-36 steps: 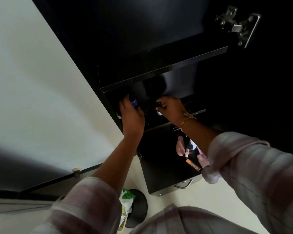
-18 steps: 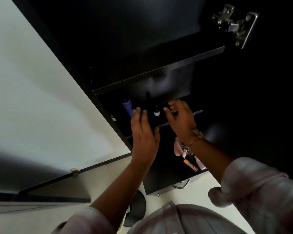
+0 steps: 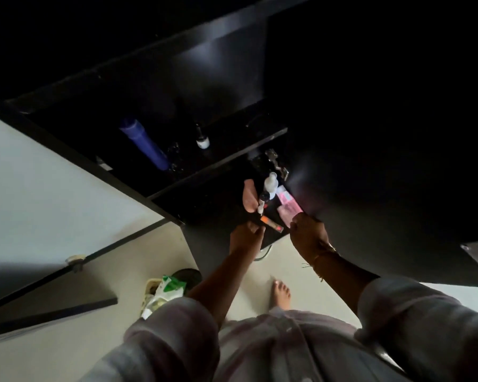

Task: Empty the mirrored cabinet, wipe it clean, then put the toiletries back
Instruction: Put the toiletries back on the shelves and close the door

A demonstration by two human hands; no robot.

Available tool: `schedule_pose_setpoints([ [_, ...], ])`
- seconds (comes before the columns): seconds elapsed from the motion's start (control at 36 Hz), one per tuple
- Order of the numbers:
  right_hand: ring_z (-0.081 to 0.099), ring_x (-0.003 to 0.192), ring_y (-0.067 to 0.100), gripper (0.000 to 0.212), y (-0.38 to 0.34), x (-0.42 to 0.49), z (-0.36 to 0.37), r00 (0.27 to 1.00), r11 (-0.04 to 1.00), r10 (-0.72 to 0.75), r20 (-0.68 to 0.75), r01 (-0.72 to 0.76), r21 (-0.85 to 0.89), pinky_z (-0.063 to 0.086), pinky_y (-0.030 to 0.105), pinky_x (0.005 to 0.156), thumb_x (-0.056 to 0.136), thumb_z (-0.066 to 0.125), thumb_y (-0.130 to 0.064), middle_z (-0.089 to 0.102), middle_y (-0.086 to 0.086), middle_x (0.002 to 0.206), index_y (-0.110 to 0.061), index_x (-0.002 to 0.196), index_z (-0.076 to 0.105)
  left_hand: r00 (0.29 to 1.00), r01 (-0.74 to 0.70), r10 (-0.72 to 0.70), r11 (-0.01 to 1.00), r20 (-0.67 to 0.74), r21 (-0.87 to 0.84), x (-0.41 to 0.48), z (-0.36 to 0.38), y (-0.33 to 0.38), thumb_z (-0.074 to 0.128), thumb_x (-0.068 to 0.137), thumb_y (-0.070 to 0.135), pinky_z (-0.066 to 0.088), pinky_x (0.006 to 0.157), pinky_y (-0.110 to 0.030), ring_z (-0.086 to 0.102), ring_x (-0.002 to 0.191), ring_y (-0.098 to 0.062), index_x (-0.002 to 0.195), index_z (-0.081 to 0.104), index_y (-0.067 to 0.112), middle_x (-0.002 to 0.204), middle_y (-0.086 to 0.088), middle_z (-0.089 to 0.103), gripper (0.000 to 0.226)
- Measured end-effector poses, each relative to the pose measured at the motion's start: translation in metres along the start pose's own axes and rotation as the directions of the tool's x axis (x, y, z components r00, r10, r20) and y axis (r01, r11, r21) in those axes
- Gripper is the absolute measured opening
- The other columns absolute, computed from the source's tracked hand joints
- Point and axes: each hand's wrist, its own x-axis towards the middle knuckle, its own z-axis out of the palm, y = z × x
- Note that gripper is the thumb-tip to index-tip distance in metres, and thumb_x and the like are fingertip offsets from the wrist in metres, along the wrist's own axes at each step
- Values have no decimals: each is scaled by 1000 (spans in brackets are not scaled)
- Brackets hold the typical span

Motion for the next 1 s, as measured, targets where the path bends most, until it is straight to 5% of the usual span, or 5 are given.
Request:
schedule_pose_setpoints([
  [0.17,64,85,41,8,20,9,13,992,981,115,-53,-105,166,41,31,63,83,57,-8,66,23,90,-3,82,62,975,222,-212,957,71,-190,38,45,-6,49,93,44,50,80,-28,67,96,-27,94,70,9,94,-11,73,41],
  [0.31,61,100,40,27,19,24,21,998,990,66,13,-67,123,42,32,74,95,51,-31,65,19,107,-8,99,64,951,310,-301,908,76,-280,90,96,-29,48,77,56,59,77,-41,72,85,-27,88,72,8,85,-13,74,55],
  [0.44,61,105,38,30,17,33,29,996,994,-85,20,86,-62,51,41,85,99,45,-26,61,17,117,-18,124,58,916,358,-400,832,-11,-423,118,124,-41,44,54,72,61,72,-41,73,75,-26,81,72,9,77,-10,74,74],
  [0.56,61,102,40,30,19,40,39,995,994,-95,-1,94,-63,53,46,83,102,40,-33,61,18,113,-25,126,55,899,387,-438,764,25,-516,119,130,-39,59,67,62,61,72,-37,72,74,-24,82,67,7,79,-6,72,57],
  [1.0,62,99,37,45,17,54,53,1000,1000,-15,0,15,7,53,40,80,96,40,-55,62,18,107,-18,109,61,914,384,-405,859,8,-339,69,89,-9,66,83,45,54,83,-31,69,96,-25,96,75,9,98,-11,74,39],
])
